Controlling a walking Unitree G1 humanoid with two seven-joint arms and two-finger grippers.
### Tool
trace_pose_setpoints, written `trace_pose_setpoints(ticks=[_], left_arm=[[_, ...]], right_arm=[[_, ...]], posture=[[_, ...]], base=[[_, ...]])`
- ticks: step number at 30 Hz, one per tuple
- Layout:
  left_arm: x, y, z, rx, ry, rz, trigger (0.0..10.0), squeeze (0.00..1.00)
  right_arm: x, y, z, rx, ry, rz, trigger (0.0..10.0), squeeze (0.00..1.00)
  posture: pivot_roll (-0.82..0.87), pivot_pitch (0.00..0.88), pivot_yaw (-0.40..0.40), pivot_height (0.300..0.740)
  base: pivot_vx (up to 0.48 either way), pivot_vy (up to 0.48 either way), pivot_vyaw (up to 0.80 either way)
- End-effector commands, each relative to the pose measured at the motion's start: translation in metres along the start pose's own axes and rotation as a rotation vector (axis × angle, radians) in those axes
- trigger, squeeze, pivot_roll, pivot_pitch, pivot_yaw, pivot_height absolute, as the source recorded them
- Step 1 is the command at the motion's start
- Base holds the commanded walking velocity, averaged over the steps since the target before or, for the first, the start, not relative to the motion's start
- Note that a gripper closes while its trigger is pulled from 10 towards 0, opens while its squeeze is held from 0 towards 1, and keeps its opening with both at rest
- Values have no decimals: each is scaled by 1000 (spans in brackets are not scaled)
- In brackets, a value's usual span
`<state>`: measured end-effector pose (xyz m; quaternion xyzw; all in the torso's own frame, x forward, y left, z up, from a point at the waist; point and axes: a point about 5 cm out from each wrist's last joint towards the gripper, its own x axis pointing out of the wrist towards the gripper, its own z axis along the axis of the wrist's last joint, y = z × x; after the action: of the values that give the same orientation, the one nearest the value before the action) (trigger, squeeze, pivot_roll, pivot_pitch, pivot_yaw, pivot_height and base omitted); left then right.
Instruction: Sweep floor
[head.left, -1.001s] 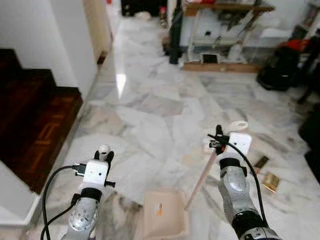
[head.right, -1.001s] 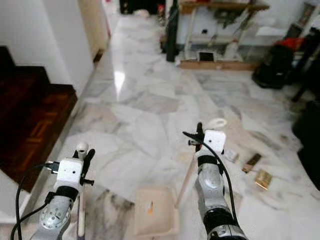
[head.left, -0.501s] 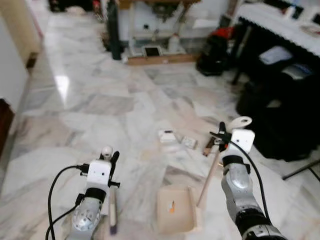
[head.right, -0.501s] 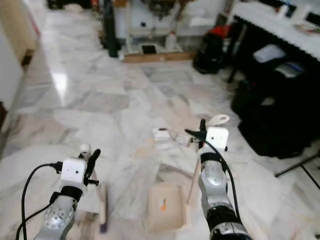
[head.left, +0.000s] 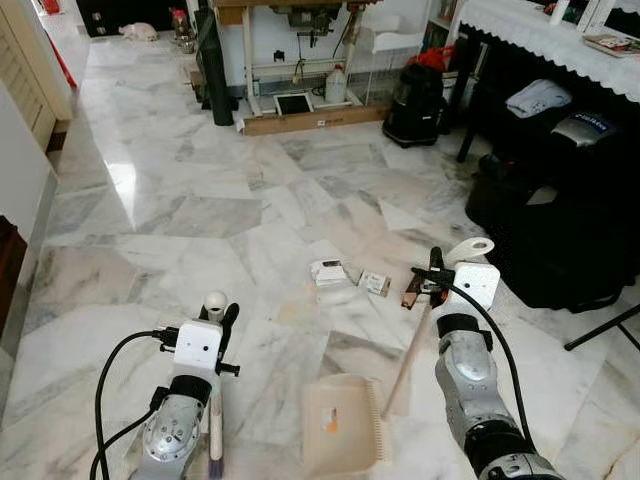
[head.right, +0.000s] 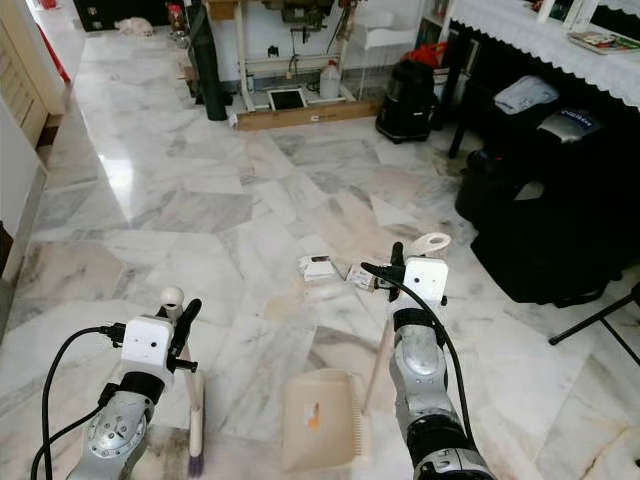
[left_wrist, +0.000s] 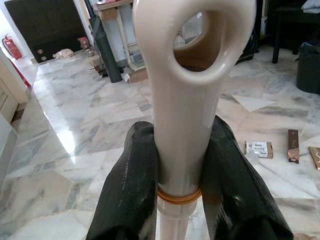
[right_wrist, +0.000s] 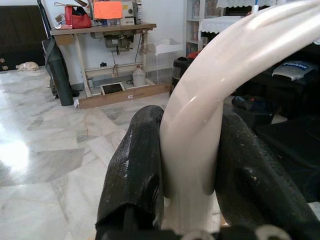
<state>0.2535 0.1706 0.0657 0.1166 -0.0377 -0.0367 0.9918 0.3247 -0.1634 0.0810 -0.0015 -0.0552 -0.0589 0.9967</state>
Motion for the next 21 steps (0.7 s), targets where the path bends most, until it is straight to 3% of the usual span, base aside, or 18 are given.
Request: trace_pose_setpoints(ticks=[1, 9, 21], left_arm=[[2, 2, 4, 16, -20, 8, 10000, 0], [2, 3, 4, 15, -22, 15, 10000, 0], [3, 7, 6, 27, -28, 31, 10000, 0]], right_arm=[[5, 2, 9, -9, -40, 11, 10000, 0], [5, 1, 10, -12, -41, 7, 10000, 0], [6, 2, 10, -9, -44, 6, 10000, 0]], posture=[[139, 10, -23, 740], [136, 17, -24, 740], [136, 23, -18, 740]], base=[[0, 0, 0], [0, 0, 0], [291, 0, 0]])
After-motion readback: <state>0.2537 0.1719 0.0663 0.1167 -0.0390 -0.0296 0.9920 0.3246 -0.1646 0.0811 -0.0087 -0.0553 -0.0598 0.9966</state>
